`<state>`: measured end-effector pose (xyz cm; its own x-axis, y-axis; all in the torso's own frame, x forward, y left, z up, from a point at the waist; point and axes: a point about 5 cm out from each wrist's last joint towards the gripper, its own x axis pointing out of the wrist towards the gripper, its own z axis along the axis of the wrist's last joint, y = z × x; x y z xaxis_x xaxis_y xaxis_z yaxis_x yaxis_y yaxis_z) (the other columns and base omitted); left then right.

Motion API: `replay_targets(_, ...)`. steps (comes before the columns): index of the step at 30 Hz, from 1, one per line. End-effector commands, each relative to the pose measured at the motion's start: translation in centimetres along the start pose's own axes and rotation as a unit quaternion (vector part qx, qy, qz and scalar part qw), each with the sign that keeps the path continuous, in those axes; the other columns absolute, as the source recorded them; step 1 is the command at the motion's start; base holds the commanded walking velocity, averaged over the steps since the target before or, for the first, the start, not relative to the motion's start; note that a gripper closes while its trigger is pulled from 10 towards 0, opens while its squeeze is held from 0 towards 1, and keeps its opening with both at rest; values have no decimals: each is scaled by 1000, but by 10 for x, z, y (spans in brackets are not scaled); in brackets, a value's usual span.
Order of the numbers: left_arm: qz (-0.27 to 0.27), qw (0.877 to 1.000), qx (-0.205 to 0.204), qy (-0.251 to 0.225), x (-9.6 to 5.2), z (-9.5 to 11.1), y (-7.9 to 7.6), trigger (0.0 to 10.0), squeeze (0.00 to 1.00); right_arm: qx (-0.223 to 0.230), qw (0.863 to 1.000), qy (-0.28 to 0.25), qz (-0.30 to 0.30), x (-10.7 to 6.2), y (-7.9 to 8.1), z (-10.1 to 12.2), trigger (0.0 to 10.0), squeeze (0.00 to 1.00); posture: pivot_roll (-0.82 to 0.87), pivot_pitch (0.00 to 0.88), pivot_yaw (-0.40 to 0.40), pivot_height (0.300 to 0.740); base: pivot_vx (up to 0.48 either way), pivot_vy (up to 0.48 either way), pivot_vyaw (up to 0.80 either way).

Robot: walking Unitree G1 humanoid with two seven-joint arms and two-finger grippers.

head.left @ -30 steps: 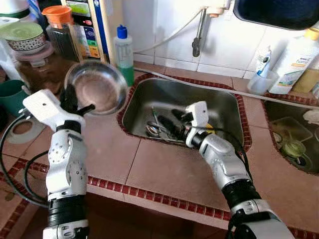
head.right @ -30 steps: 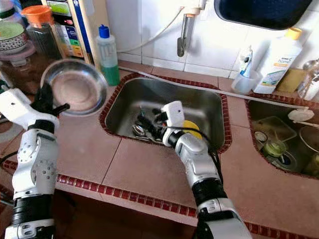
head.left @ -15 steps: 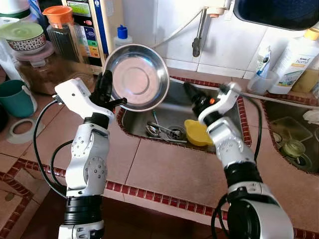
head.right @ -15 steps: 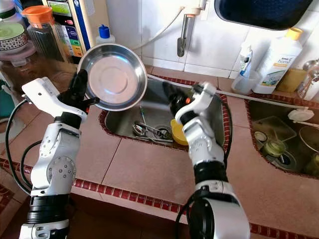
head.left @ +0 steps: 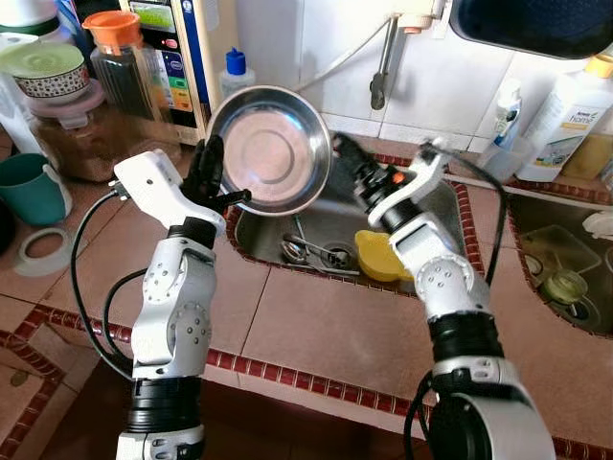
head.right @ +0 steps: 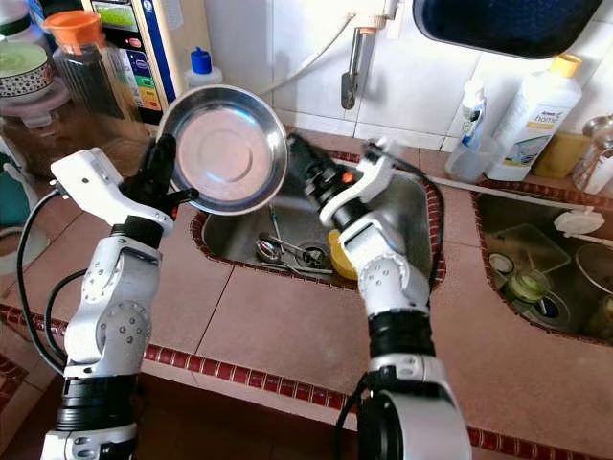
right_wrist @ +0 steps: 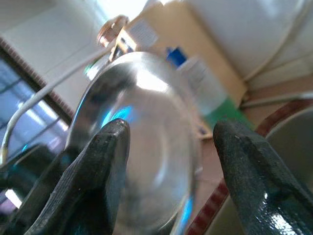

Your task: Kitchen organization

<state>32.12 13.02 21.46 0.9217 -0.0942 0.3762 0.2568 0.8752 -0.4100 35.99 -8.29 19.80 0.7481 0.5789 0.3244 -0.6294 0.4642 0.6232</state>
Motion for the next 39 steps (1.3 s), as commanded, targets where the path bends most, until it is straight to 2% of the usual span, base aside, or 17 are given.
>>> replay_targets(1, -19, 1000, 4, -1, 2, 1, -7, 0, 0, -6, 1000, 2, 23, 0, 7, 3, 10000, 0, 105, 25, -34, 740, 0, 0, 0)
replay_targets(5, -22, 1000, 5, 0, 2, 1, -9, 0, 0, -11, 1000, 11, 22, -2, 8, 0, 10000, 0, 107, 24, -32, 740, 0, 0, 0)
replay_targets(9, -25, 1000, 4, 0, 2, 1, -10, 0, 0, -36, 999, 29, -2, -2, 4, -4, 10000, 0, 111, 22, -32, 740, 0, 0, 0)
replay_targets(10, -27, 1000, 3, 0, 1, 1, -10, 0, 0, -40, 999, 29, -11, -2, 2, -5, 0, 0, 111, 22, -32, 740, 0, 0, 0)
replay_targets(24, -66, 998, -9, 22, -5, -8, -24, 0, 0, -58, 996, 30, -62, 0, -8, -10, 0, 0, 115, 22, -32, 740, 0, 0, 0)
replay_targets(33, -50, 998, 15, 20, -5, -7, -18, 0, 0, -65, 994, 22, -87, -2, -14, -5, 0, 0, 114, 25, -33, 740, 0, 0, 0)
replay_targets(34, -49, 998, 18, 23, -5, -8, -18, 2196, 0, -65, 994, 22, -88, -2, -15, -5, 0, 0, 114, 26, -33, 740, 0, 0, 0)
replay_targets(35, -49, 998, 21, 25, -6, -9, -17, 3098, 0, -65, 994, 21, -89, -2, -15, -5, 0, 0, 114, 26, -33, 740, 0, 0, 0)
replay_targets(36, -49, 998, 21, 25, -6, -9, -17, 3098, 0, -65, 994, 21, -89, -2, -15, -5, 0, 0, 114, 26, -33, 740, 0, 0, 0)
replay_targets(37, -50, 998, 31, 32, -6, -11, -18, 8980, 0, -66, 994, 21, -90, -2, -15, -5, 0, 0, 115, 27, -32, 740, 0, 0, 0)
replay_targets(38, -50, 998, 31, 32, -6, -11, -18, 8980, 0, -66, 994, 21, -90, -2, -15, -5, 0, 0, 115, 27, -32, 740, 0, 0, 0)
replay_targets(39, -48, 997, 41, 35, -7, -12, -17, 10000, 0, -66, 993, 21, -91, -2, -15, -5, 0, 0, 115, 27, -32, 740, 0, 0, 0)
